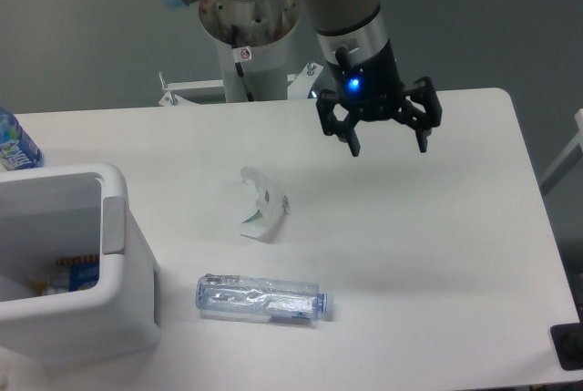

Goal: Place the trash in the trash can
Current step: 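Move the open gripper over the crumpled clear plastic wrapper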

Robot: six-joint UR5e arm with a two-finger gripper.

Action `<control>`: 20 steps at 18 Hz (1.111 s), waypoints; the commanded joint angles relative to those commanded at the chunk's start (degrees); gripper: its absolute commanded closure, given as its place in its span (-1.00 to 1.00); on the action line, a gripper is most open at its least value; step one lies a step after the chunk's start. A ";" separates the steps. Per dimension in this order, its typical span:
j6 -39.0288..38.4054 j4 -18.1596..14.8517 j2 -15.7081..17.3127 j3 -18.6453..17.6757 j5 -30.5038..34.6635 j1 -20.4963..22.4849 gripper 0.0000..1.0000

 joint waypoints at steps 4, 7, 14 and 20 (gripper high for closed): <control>0.00 0.35 0.70 -1.58 0.09 -0.35 -1.00; -0.09 0.26 0.70 -1.67 -0.17 -0.53 -1.00; -1.05 0.35 0.79 -5.27 -7.19 -0.35 -1.00; -4.04 -0.35 2.37 -9.75 -8.87 -0.88 -1.00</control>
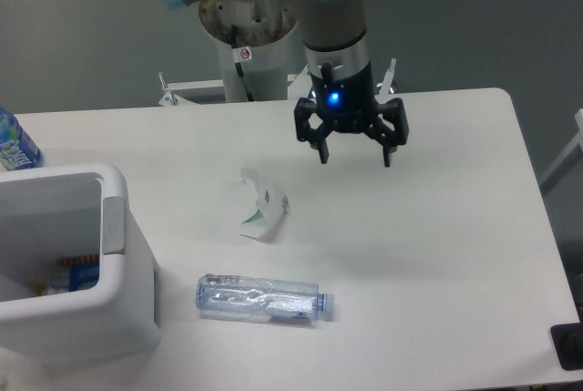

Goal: Place the trash in the trash can
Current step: 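Move the open gripper over the crumpled clear plastic wrapper, then lower the gripper onto the wrapper and close it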

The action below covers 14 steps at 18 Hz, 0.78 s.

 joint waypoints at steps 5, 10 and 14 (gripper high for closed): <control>-3.51 0.09 -0.34 -4.32 -0.44 -3.77 -1.00; -9.66 -0.26 -4.11 -5.19 -4.66 -5.89 -1.00; -12.66 -4.56 -5.27 -4.41 -4.84 -7.47 -1.00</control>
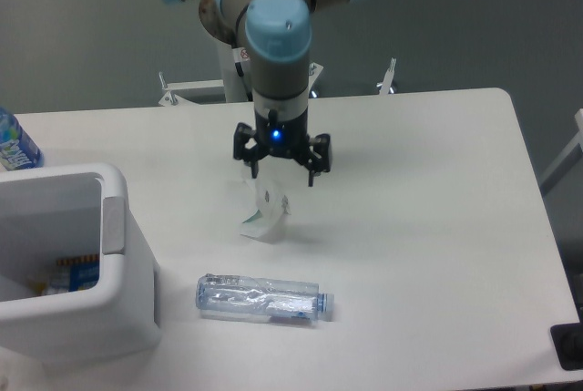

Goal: Place the trash in the trash can
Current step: 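Lower the gripper onto the wrapper and close it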

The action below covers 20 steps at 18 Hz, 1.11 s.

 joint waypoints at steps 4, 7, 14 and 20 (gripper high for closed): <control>-1.14 0.43 -2.19 -0.53 0.53 -0.35 -1.00; -1.06 0.52 -3.25 -0.70 1.40 -0.79 -1.00; -2.81 0.96 -6.24 -0.44 5.09 -1.50 -1.00; -4.83 1.13 -6.94 -0.09 6.94 -1.50 -0.53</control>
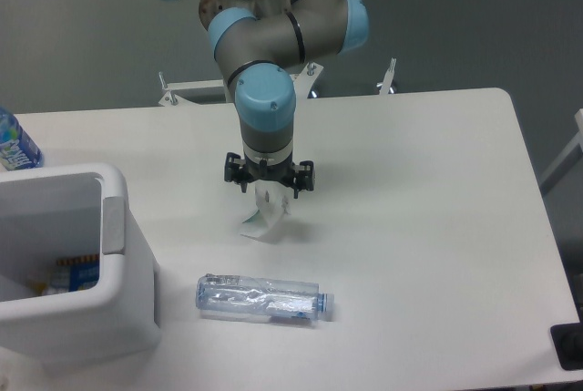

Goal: Place the trash in the trash can
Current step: 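Lower the gripper onto the wrapper and close it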

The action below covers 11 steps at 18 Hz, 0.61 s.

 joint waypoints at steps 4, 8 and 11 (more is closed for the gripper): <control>-1.24 0.00 -1.05 0.62 2.11 -0.35 0.18; -3.96 0.00 -1.76 1.32 2.11 -0.53 0.81; -4.58 -0.09 -1.76 2.02 2.11 -0.62 1.00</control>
